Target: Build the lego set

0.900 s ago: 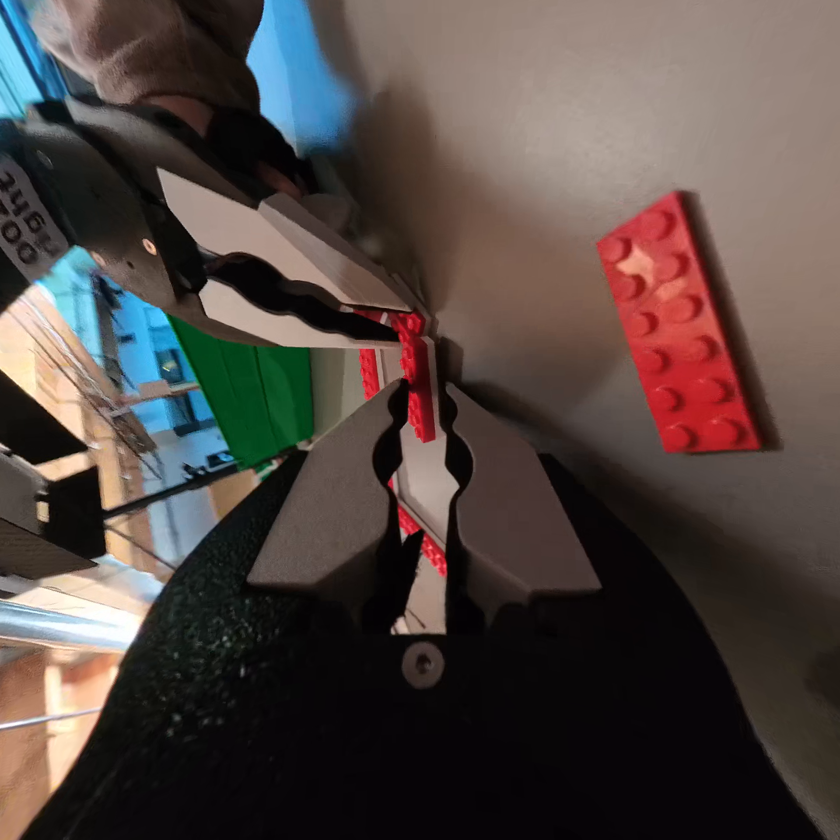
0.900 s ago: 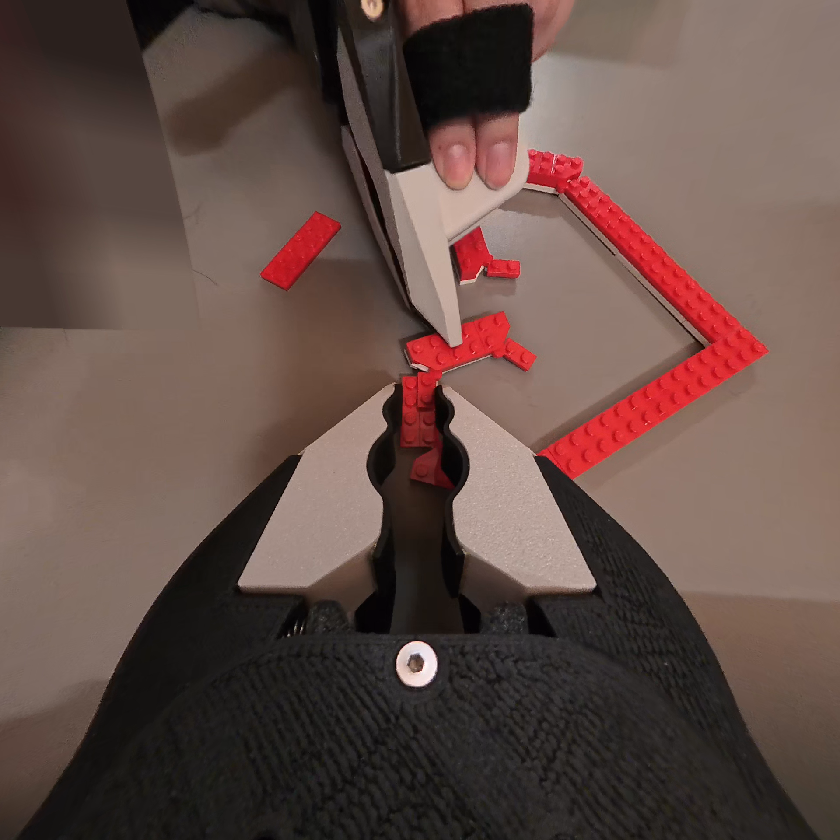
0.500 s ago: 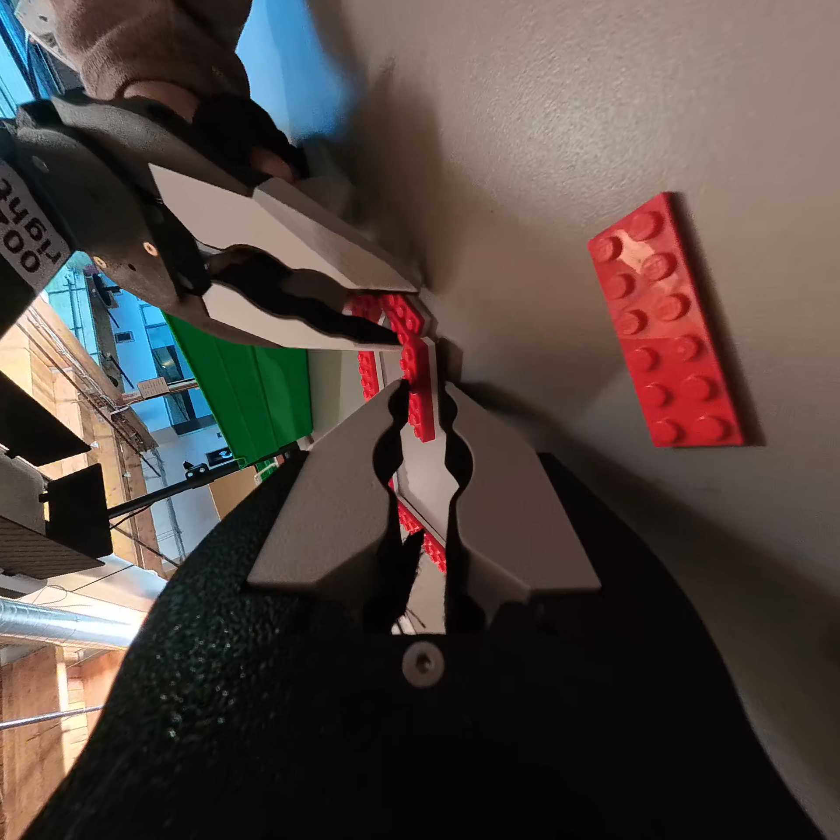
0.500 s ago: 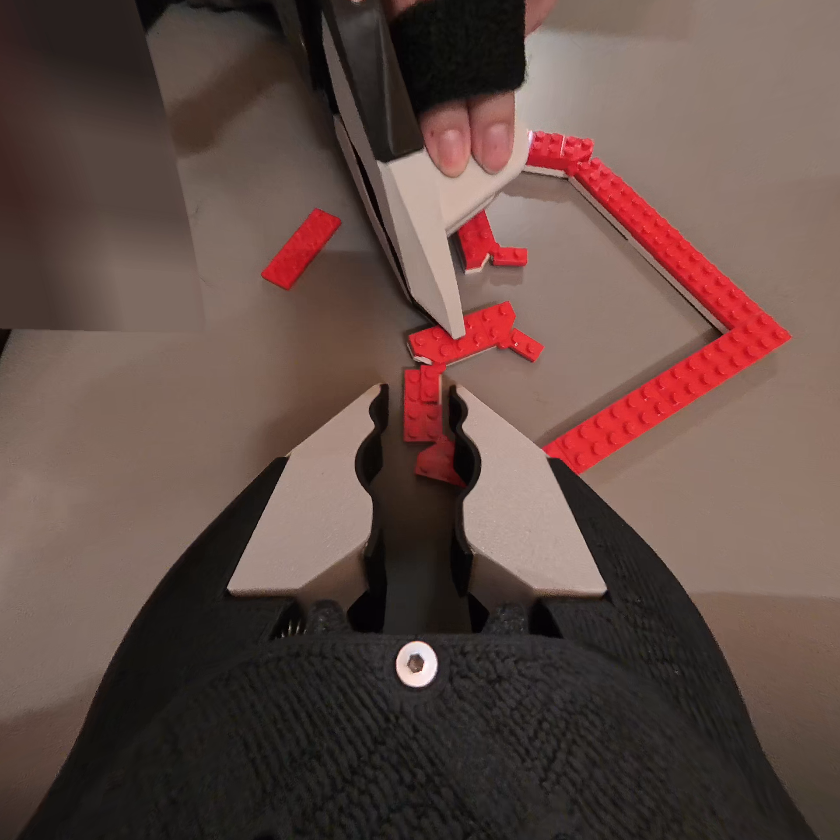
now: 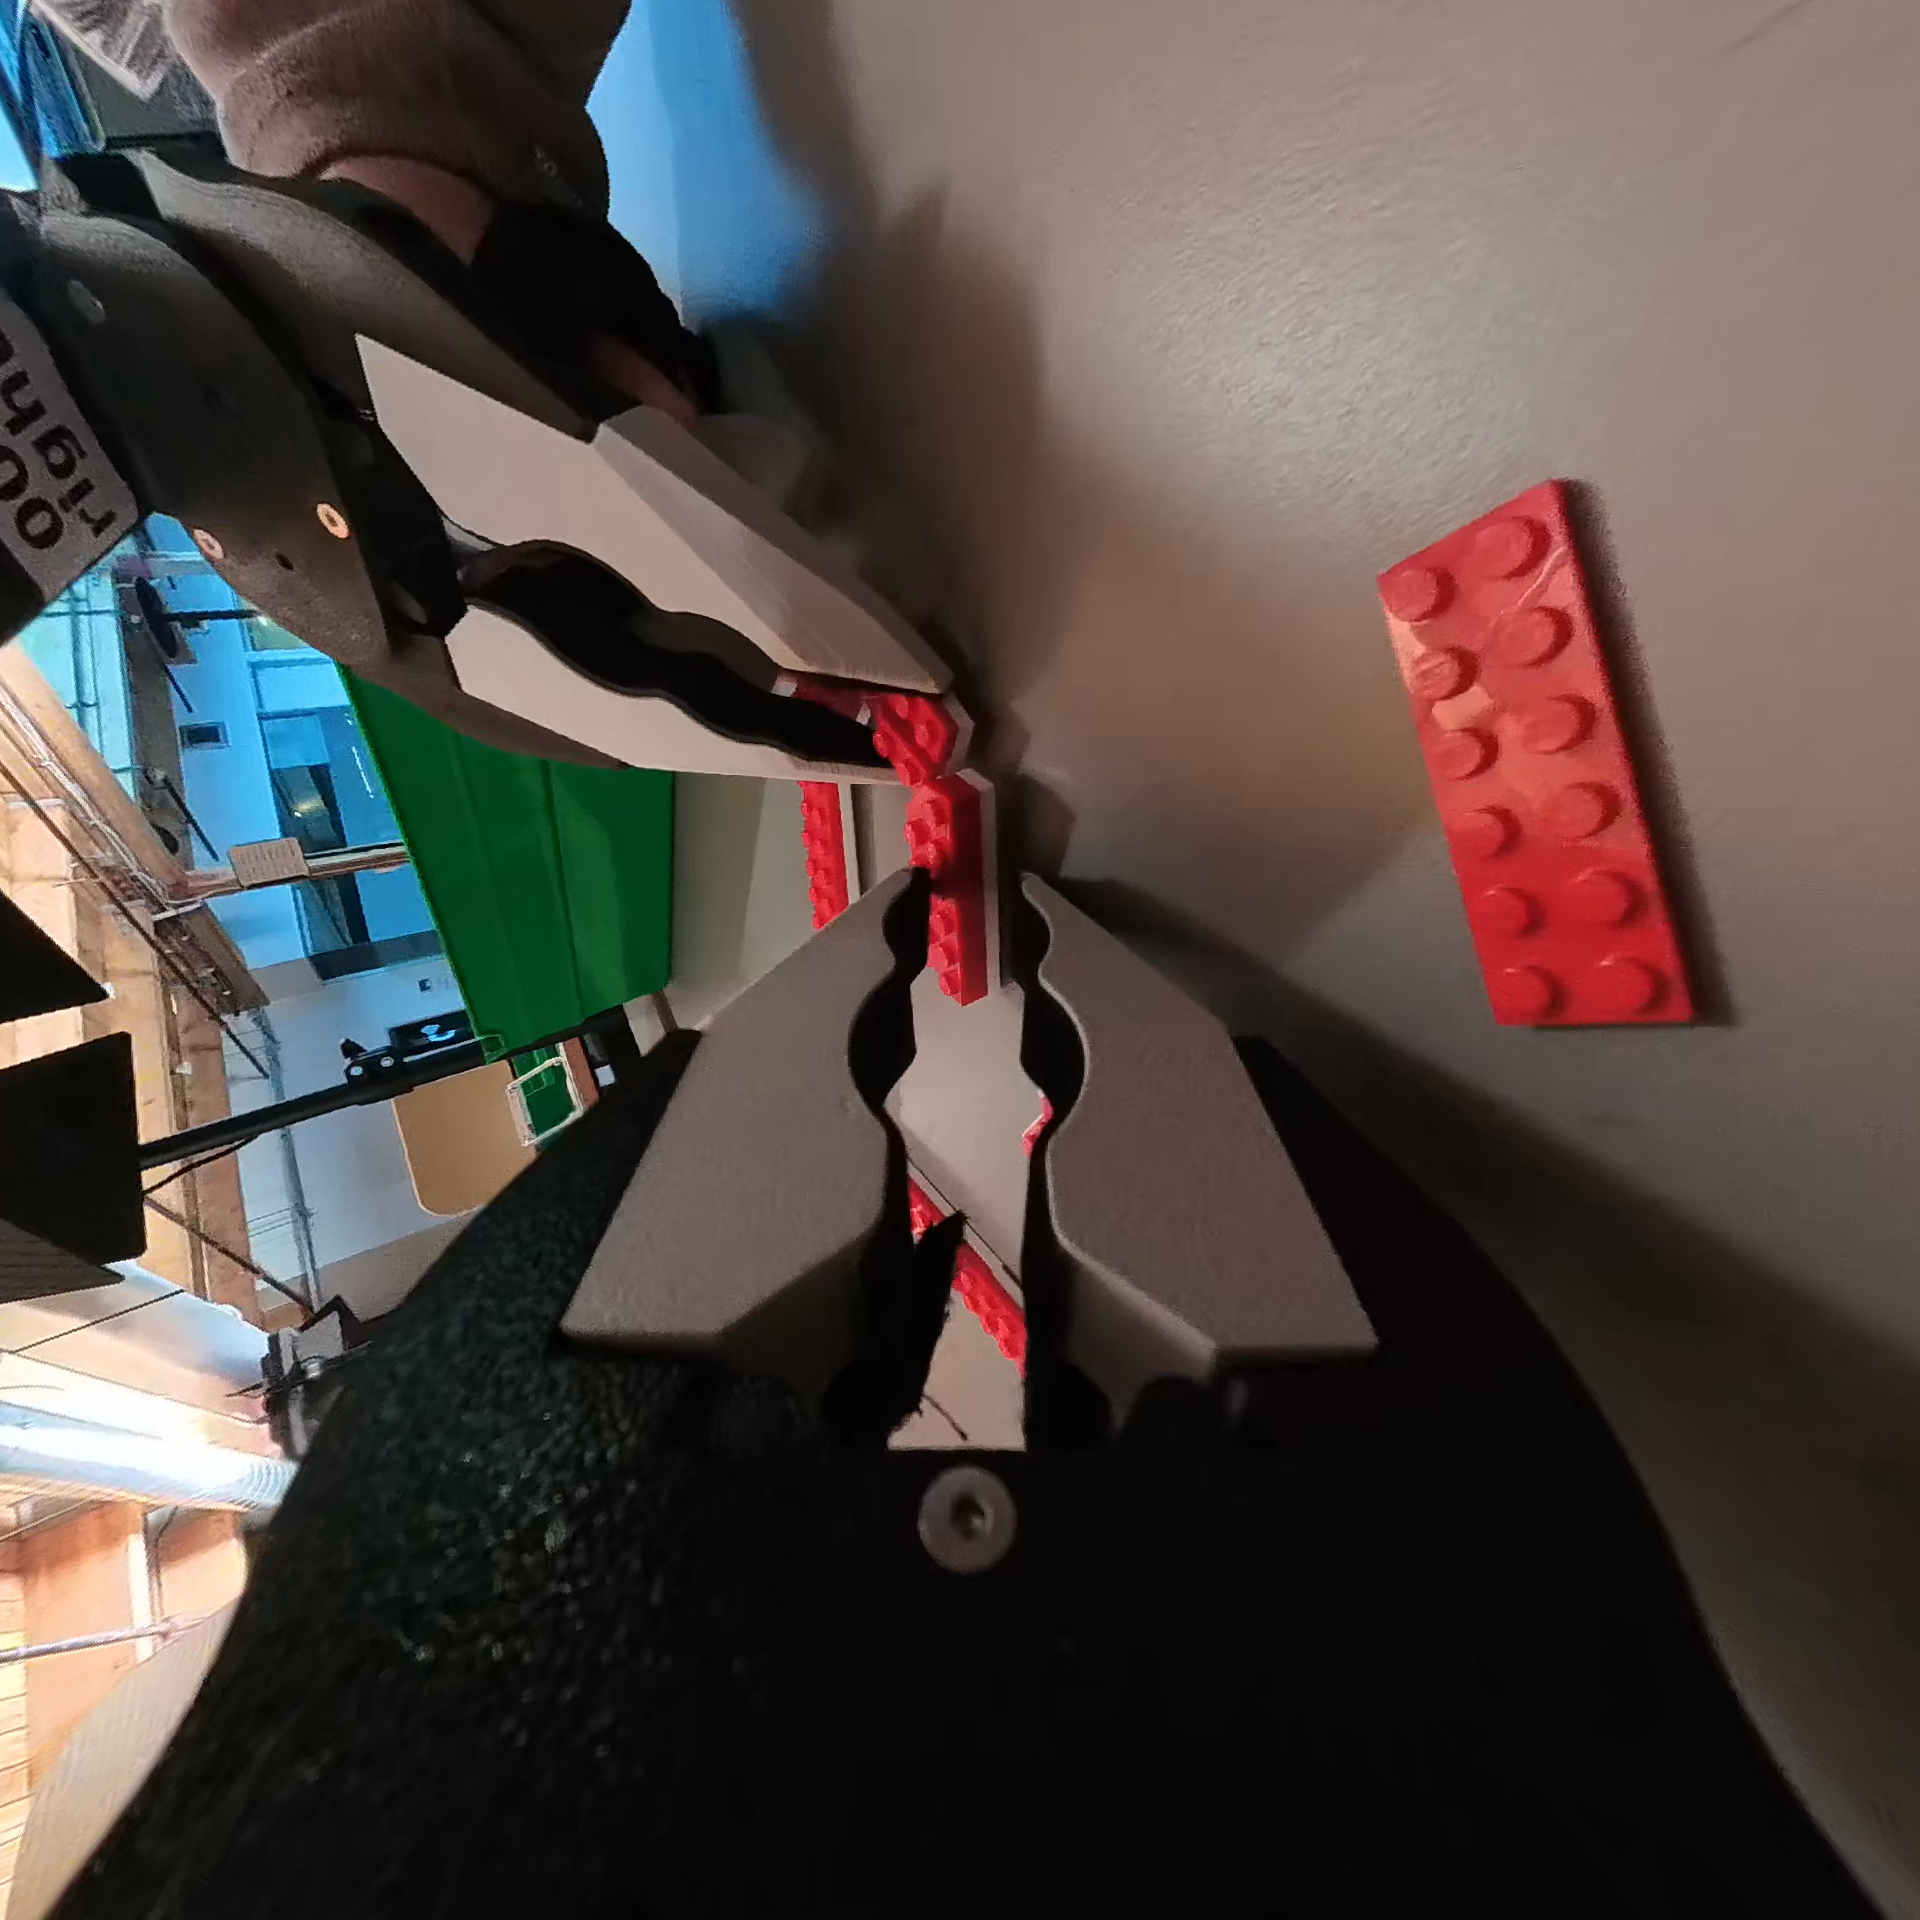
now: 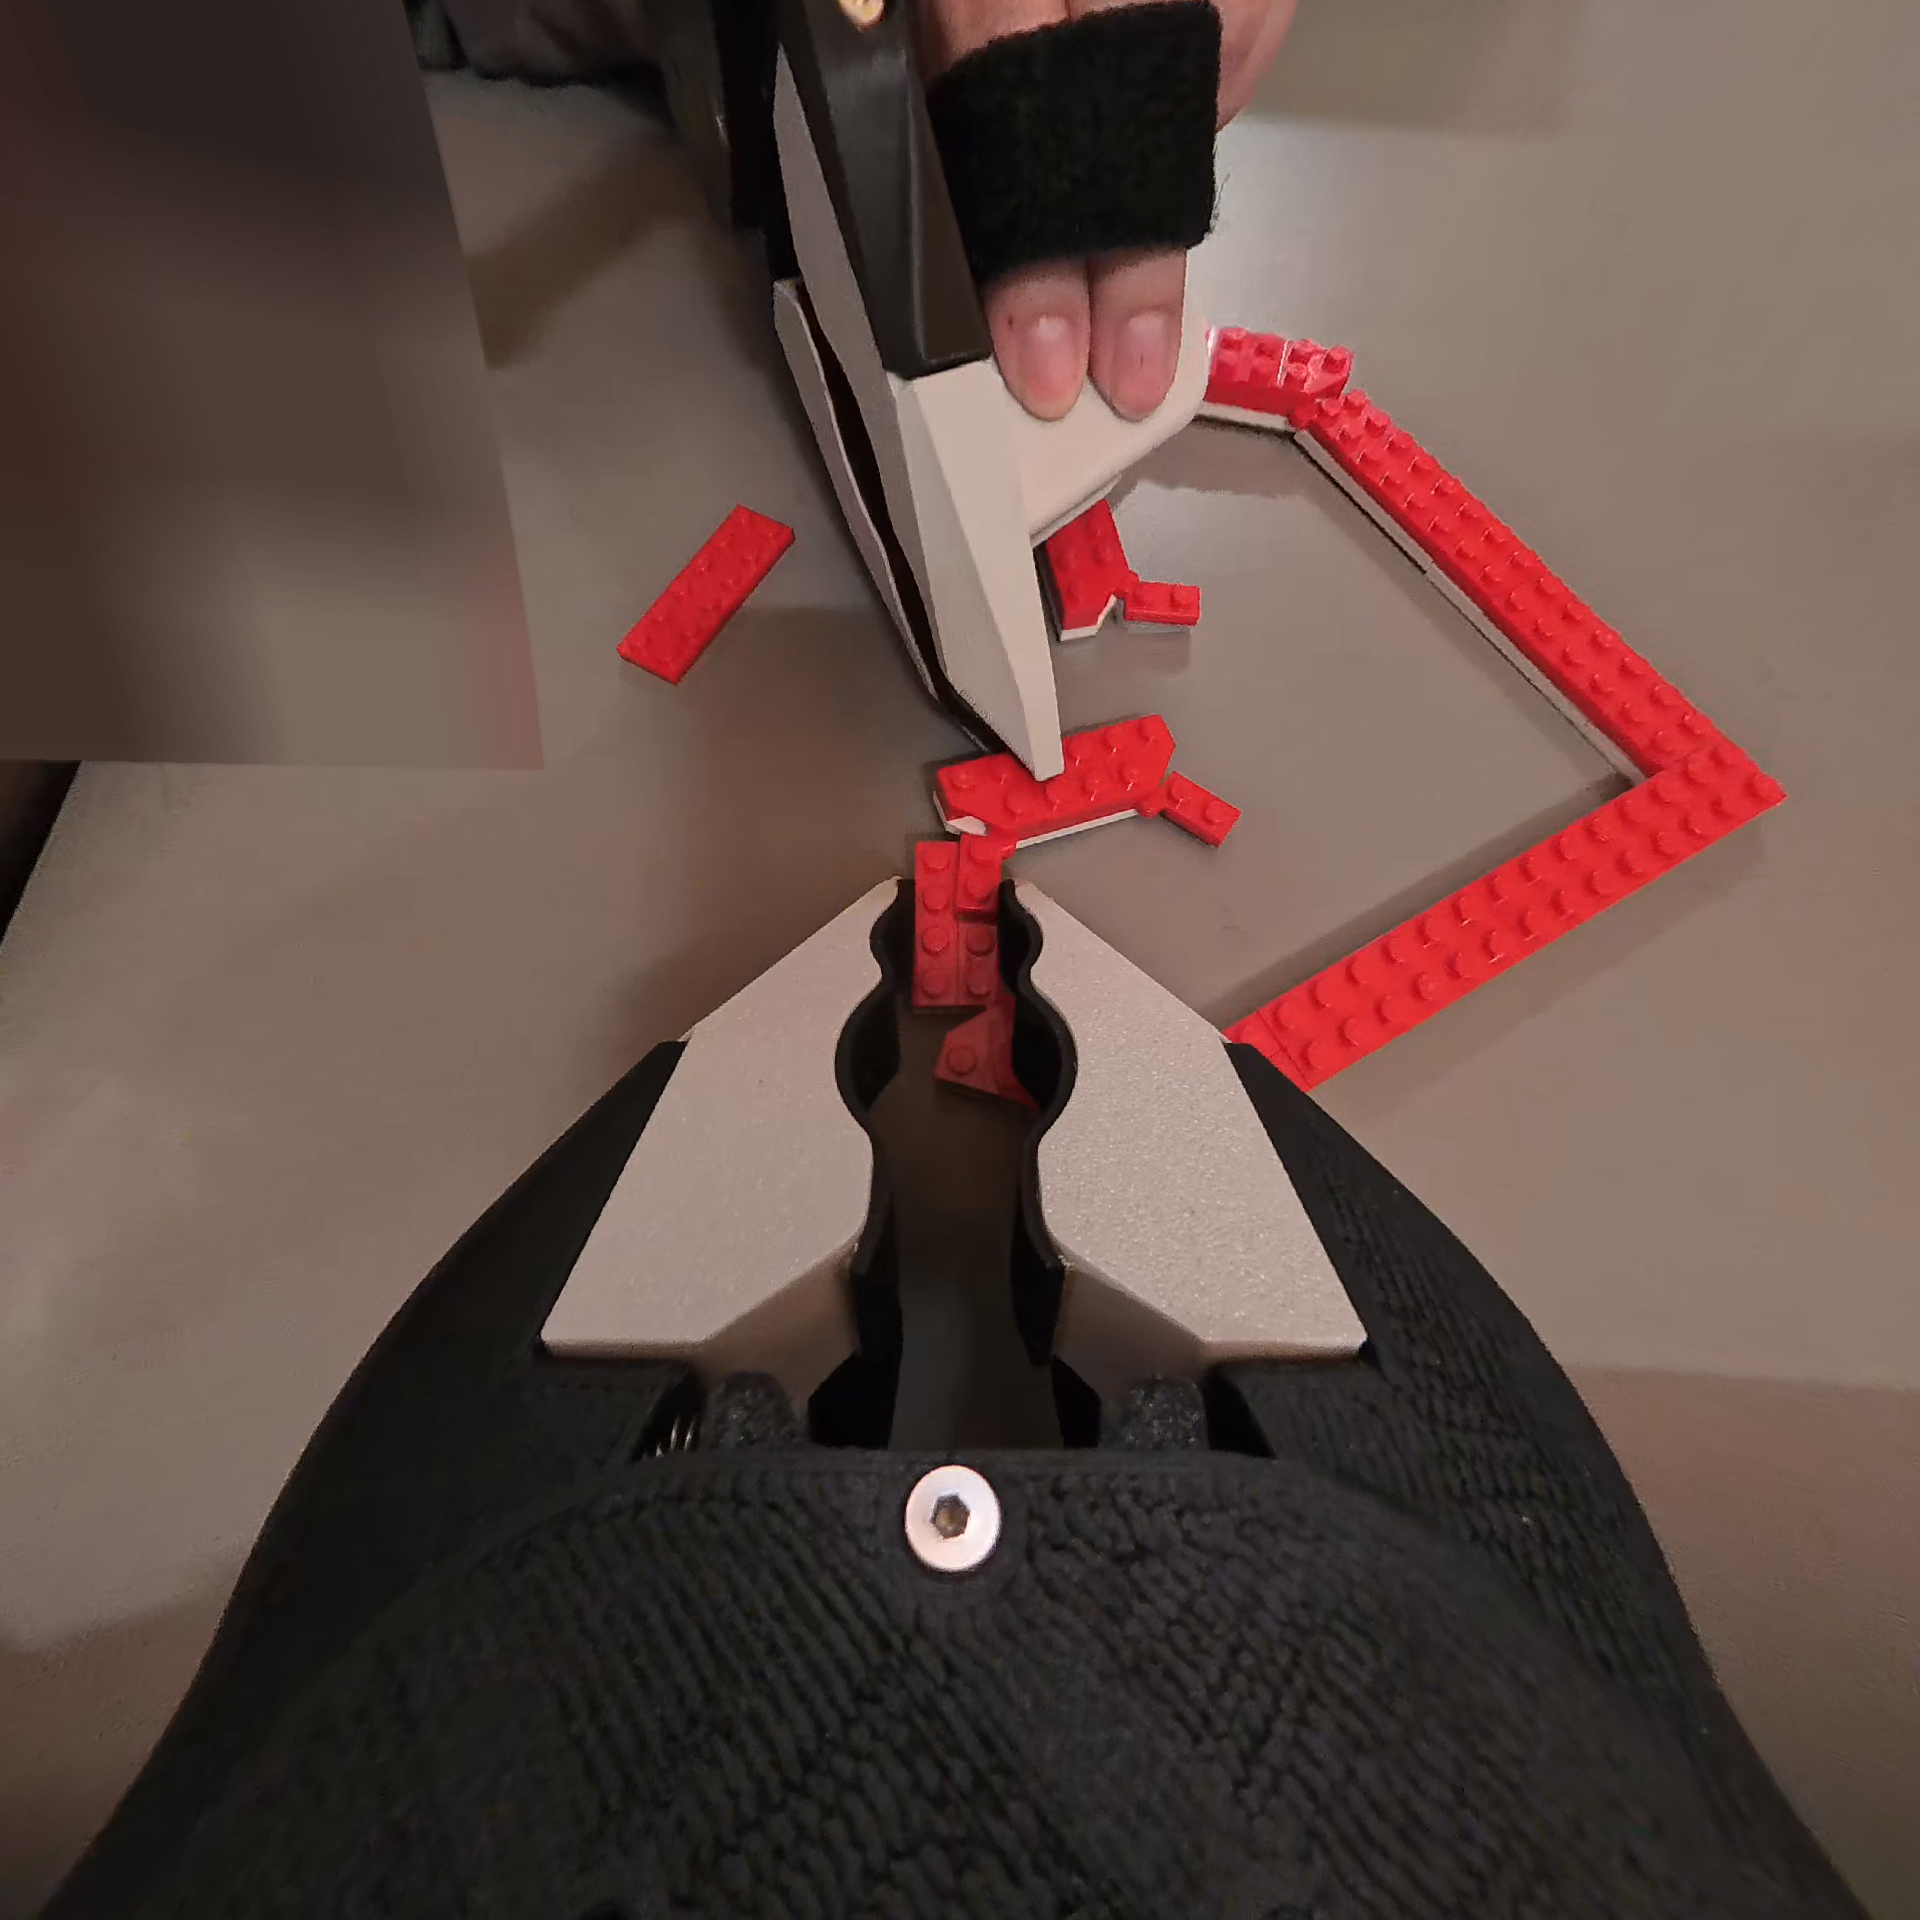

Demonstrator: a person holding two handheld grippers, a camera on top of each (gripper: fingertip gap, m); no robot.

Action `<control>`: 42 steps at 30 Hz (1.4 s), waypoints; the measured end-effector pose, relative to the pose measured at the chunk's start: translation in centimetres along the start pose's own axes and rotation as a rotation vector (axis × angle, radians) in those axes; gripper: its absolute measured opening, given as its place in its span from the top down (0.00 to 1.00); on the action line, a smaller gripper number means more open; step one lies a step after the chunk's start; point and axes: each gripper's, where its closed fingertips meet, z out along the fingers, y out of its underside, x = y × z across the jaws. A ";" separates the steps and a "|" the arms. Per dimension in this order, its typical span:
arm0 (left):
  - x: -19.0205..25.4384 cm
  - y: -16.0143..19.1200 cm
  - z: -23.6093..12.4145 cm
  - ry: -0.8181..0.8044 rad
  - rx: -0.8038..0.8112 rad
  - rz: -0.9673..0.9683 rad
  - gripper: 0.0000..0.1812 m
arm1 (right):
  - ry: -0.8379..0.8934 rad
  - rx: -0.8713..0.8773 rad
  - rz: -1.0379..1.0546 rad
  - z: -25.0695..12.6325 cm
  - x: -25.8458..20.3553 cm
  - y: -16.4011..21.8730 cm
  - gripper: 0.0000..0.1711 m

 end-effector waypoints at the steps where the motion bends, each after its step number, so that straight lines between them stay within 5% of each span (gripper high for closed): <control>1: 0.0 0.0 0.0 0.000 0.002 -0.003 0.93 | 0.001 0.001 0.001 0.0 0.0 0.0 0.92; 11: -0.8 -0.7 -0.9 -0.002 0.076 -0.240 0.77 | 0.006 0.003 0.011 0.0 0.2 0.0 0.92; 16: -0.5 -1.9 -0.7 -0.013 0.036 -0.374 0.78 | 0.007 0.009 0.019 -0.1 0.3 -0.1 0.92; 32: -1.5 -1.6 1.2 -0.174 -0.116 -0.143 0.94 | 0.015 0.040 0.054 -0.4 0.7 -0.4 0.92; 42: -1.3 -1.1 1.7 -0.193 -0.187 -0.038 0.95 | 0.037 0.009 0.068 -0.3 1.1 0.1 0.92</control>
